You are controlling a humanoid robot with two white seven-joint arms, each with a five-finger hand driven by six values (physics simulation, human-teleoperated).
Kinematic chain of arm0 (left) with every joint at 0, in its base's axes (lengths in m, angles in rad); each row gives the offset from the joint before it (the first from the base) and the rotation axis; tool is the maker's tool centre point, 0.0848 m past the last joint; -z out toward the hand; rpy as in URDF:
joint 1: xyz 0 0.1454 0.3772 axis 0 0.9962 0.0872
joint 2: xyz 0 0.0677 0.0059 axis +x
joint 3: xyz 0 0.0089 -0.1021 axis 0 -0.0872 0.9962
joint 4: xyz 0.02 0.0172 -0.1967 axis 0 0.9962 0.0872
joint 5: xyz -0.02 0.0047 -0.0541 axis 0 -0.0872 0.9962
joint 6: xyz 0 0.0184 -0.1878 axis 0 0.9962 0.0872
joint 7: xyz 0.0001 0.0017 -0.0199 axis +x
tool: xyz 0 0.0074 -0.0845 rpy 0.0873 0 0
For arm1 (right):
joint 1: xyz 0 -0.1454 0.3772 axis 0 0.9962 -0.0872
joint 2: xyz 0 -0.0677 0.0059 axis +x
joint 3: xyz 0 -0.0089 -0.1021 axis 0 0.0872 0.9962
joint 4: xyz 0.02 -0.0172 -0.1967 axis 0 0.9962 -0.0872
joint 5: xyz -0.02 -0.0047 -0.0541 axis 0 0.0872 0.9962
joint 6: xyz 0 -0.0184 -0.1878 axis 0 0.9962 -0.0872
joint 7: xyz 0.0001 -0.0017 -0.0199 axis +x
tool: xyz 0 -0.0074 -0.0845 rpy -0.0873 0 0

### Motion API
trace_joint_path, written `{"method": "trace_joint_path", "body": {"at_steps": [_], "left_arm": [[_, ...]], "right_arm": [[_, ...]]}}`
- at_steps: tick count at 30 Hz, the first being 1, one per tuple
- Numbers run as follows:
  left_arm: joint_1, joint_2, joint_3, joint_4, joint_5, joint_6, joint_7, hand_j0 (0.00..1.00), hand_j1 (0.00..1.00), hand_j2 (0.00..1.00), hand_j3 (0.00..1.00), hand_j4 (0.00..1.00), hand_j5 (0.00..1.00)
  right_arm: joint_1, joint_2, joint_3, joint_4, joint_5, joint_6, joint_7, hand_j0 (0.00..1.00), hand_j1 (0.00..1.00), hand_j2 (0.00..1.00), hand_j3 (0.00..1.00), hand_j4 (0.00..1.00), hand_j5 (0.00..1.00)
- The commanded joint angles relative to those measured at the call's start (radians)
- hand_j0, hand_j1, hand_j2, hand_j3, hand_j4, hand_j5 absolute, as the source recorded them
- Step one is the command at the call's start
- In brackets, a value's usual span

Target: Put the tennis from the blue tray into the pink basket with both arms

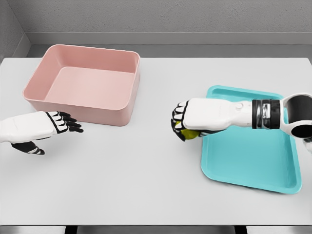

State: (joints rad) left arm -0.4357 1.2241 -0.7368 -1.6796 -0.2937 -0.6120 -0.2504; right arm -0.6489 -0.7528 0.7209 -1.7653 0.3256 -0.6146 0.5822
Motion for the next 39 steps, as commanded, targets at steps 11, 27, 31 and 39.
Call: {"method": "trace_joint_path", "body": {"at_steps": [11, 27, 31, 39], "left_arm": [[0.000, 0.006, 0.000, 0.000, 0.005, 0.001, 0.000, 1.00, 1.00, 1.00, 1.00, 1.00, 1.00], [0.000, 0.006, -0.006, 0.005, 0.004, 0.001, -0.001, 1.00, 1.00, 1.00, 1.00, 1.00, 1.00], [0.000, 0.006, -0.006, 0.005, 0.004, 0.001, -0.001, 1.00, 1.00, 1.00, 1.00, 1.00, 1.00], [0.000, 0.006, -0.006, 0.014, 0.005, 0.001, -0.001, 1.00, 1.00, 1.00, 1.00, 1.00, 1.00]], "right_arm": [[-0.061, 0.148, 0.130, 0.000, 0.029, 0.004, 0.004, 0.31, 0.31, 0.31, 0.31, 0.31, 0.31], [-0.124, 0.421, 0.238, 0.127, 0.115, 0.004, 0.004, 0.31, 0.31, 0.31, 0.31, 0.31, 0.31], [-0.126, 0.494, 0.239, 0.242, 0.144, 0.004, 0.004, 0.31, 0.31, 0.31, 0.31, 0.31, 0.31], [-0.135, 0.555, 0.241, 0.377, 0.173, 0.004, 0.004, 0.31, 0.31, 0.31, 0.31, 0.31, 0.31]]}}
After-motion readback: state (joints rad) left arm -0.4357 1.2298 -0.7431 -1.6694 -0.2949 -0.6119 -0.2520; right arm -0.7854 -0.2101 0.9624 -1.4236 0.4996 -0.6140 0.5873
